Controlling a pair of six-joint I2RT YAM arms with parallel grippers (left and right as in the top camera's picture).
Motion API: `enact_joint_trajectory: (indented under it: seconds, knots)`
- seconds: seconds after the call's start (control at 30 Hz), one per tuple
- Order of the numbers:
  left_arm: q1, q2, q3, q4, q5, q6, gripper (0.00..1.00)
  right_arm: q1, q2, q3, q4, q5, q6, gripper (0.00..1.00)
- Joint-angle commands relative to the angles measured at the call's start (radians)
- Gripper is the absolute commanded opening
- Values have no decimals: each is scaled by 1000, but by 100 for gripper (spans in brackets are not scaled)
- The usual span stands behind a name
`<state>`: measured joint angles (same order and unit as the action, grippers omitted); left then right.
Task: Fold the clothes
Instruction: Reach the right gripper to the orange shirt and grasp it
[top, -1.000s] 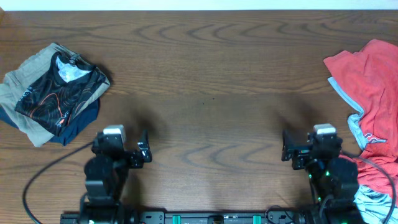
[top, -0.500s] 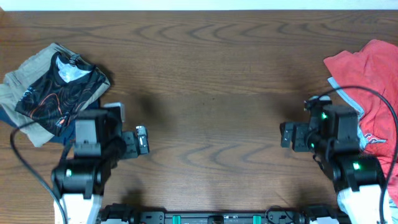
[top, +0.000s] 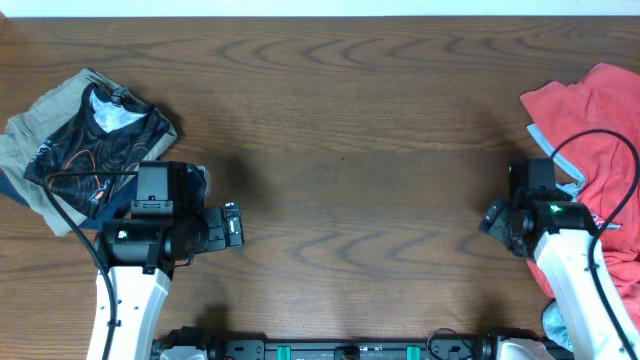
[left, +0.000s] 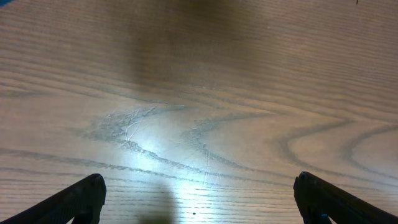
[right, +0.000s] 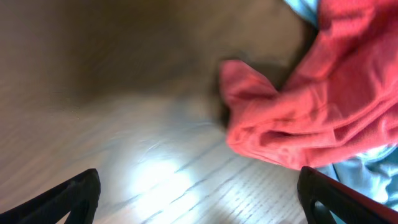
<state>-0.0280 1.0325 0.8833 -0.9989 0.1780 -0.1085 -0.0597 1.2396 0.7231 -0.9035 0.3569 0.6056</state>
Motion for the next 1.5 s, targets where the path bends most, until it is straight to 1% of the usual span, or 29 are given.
enact_joint_trajectory:
  seconds: [0.0,0.2,0.3,0.33,0.37,0.4,0.43,0.5,0.6,0.67,0.8,0.83,0.93,1.0,1.1,1.2,1.33,1.37,1.43,1.47]
  knots:
    - [2,3,18,-6,6,-10,98,-54,34,-60,50,57,75,99]
    - [3,5,18,-6,6,-10,98,-152,61,-151,168,51,82,99]
    - [2,5,18,-6,6,-10,98,-200,67,-183,205,51,82,91]
    - [3,6,18,-6,6,-10,98,-215,68,-192,216,51,81,85]
    - [3,6,18,-6,6,-10,98,-229,68,-201,223,51,82,69]
    - [3,6,18,-6,6,-10,98,-241,68,-205,228,51,81,45]
    - [3,6,18,-6,6,-10,98,-249,68,-206,228,50,81,27]
    - [3,6,18,-6,6,-10,98,-259,66,-203,230,29,80,1]
    - [3,6,18,-6,6,-10,98,-261,59,-164,220,-66,39,1]
    - [2,6,18,-6,6,-10,98,-261,50,-103,182,-127,22,1]
    - [3,5,18,-7,6,-10,98,-261,20,116,29,-193,16,1]
    - [3,5,18,-7,6,-10,98,-261,14,161,3,-204,-2,1]
    - [2,5,18,-6,6,-10,98,-261,-4,346,-83,-241,-115,1]
    - [2,5,18,-6,6,-10,98,-261,-14,459,-133,-241,-146,1]
    - [3,6,18,-6,6,-10,98,-261,-29,577,-152,-222,-150,1]
    - [3,6,18,-6,6,-10,98,-261,-45,655,-101,-274,-169,1]
    - [3,6,18,-5,6,-10,98,-260,-60,721,-37,-476,-289,1]
    - [3,6,18,-6,6,-10,98,-259,-61,729,-24,-552,-323,1]
    - [3,6,18,-6,6,-10,98,-251,-66,735,0,-741,-411,1]
    - [3,6,18,-6,6,-10,98,-242,-69,734,13,-883,-479,1]
